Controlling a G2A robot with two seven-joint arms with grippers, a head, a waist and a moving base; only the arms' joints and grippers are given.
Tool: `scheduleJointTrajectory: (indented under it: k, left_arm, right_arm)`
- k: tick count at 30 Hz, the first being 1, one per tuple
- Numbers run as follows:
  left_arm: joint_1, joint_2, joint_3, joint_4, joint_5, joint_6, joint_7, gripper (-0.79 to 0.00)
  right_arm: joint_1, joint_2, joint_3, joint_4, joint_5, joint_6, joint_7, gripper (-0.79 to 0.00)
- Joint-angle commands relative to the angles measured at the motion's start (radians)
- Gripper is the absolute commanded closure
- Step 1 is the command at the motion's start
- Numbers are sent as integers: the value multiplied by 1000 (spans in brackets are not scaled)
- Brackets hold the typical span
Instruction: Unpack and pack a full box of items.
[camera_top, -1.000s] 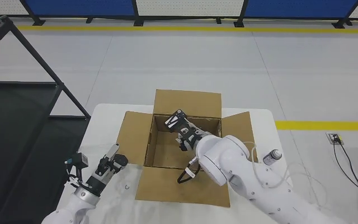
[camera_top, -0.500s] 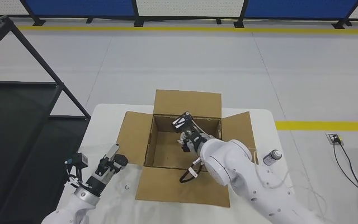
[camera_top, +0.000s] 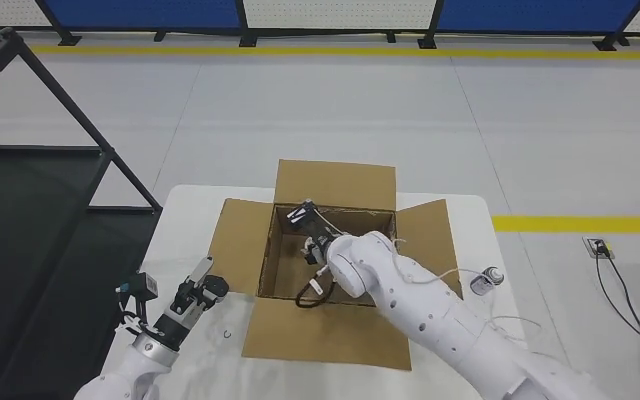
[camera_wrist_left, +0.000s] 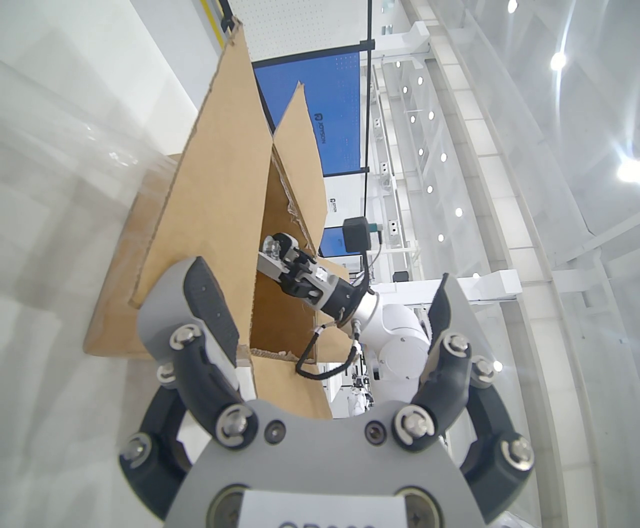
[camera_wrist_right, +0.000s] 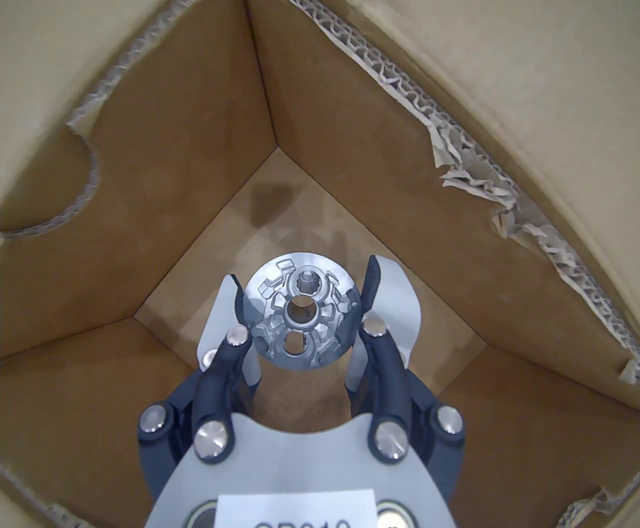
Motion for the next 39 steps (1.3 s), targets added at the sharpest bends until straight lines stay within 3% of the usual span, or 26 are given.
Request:
scheduleJointTrajectory:
  k: [1,11,13,15,17,24,30,34,39]
  left_arm:
    - [0,0,0,0,0,0,0,-785]
    - [0,0,0,0,0,0,0,-785]
    - [0,0,0,0,0,0,0,-785]
    - [0,0,0,0,0,0,0,-785]
    - [0,0,0,0,0,0,0,-785]
    - [0,0,0,0,0,0,0,-785]
    - [0,0,0,0,0,0,0,-785]
    - [0,0,0,0,0,0,0,-785]
    - [0,0,0,0,0,0,0,-785]
  right_arm:
    - [12,-23,-14,56,4,6,-6,0]
    - [41,-117,-43,266,26,12,-25,0]
    - [44,-130,-44,294,28,-4,-24,-169]
    - [45,-141,-45,314,27,-16,-26,-391]
    - [47,-149,-42,329,26,-25,-27,-785]
    - [36,-156,-22,308,-10,-15,-37,-785]
    - [0,-128,16,211,-86,35,-38,-785]
    - [-57,-79,77,54,-166,73,-25,-785]
    - [-217,22,218,-306,-365,116,69,-785]
